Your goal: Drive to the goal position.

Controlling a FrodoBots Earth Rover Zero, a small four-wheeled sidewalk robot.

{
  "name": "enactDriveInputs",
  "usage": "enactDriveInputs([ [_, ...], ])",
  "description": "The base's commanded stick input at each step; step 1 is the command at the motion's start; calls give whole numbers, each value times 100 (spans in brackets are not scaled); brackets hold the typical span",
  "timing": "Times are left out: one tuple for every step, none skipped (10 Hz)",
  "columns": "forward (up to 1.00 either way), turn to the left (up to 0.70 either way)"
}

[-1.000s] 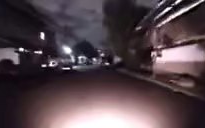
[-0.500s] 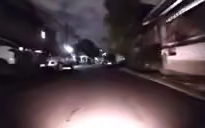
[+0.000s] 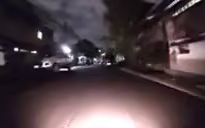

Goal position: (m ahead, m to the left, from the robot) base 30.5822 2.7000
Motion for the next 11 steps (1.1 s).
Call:
enactDriveInputs([
  [100,0],
  [100,0],
  [100,0],
  [100,0],
  [100,0],
  [100,8],
  [100,27],
  [100,11],
  [100,0],
  [100,0],
  [68,0],
])
